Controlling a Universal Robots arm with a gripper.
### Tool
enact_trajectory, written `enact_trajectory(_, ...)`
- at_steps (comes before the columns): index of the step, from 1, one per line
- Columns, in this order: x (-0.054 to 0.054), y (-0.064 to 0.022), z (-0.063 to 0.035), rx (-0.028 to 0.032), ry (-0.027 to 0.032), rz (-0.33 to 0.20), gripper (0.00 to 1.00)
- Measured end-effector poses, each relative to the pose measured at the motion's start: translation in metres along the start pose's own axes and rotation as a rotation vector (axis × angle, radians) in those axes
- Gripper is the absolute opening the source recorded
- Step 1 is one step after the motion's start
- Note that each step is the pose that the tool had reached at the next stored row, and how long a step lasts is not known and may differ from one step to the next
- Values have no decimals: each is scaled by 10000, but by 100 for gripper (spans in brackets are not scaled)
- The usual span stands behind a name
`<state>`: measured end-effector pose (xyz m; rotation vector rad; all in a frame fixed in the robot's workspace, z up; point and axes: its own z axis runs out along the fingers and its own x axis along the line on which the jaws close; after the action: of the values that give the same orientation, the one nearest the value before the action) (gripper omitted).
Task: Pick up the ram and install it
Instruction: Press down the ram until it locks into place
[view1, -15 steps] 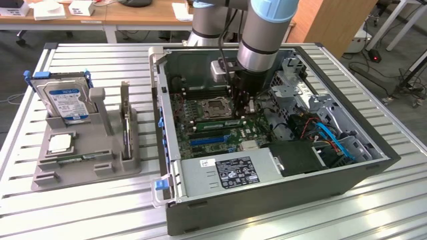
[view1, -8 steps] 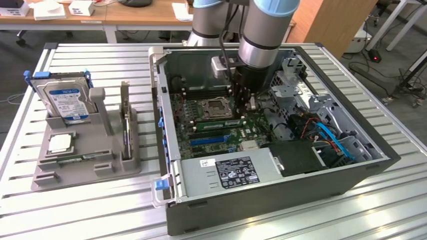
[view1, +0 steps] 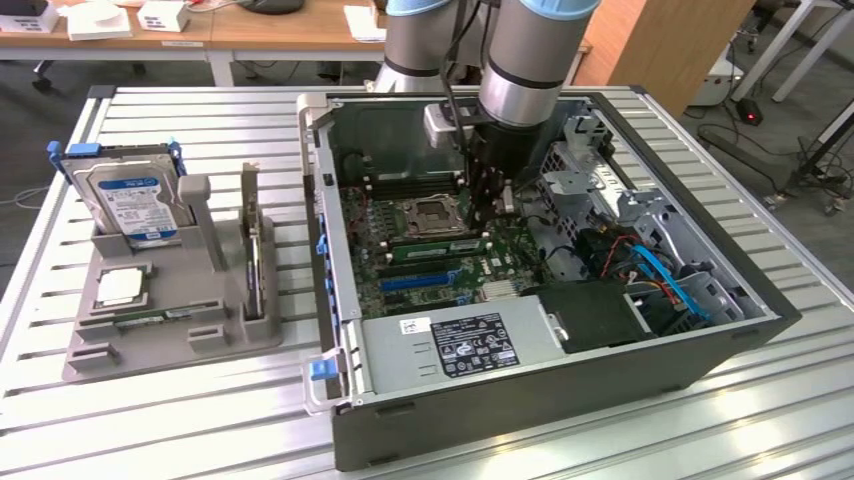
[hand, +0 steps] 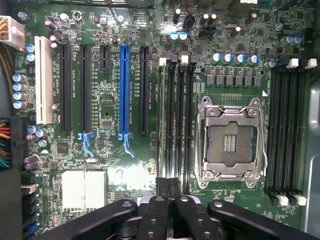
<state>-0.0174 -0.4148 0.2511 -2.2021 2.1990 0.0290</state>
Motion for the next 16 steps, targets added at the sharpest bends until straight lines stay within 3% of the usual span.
enact_trajectory(5, 0, 8, 0, 1, -1, 1, 9)
enact_trajectory(16, -4, 299, 2, 3, 0, 38, 9)
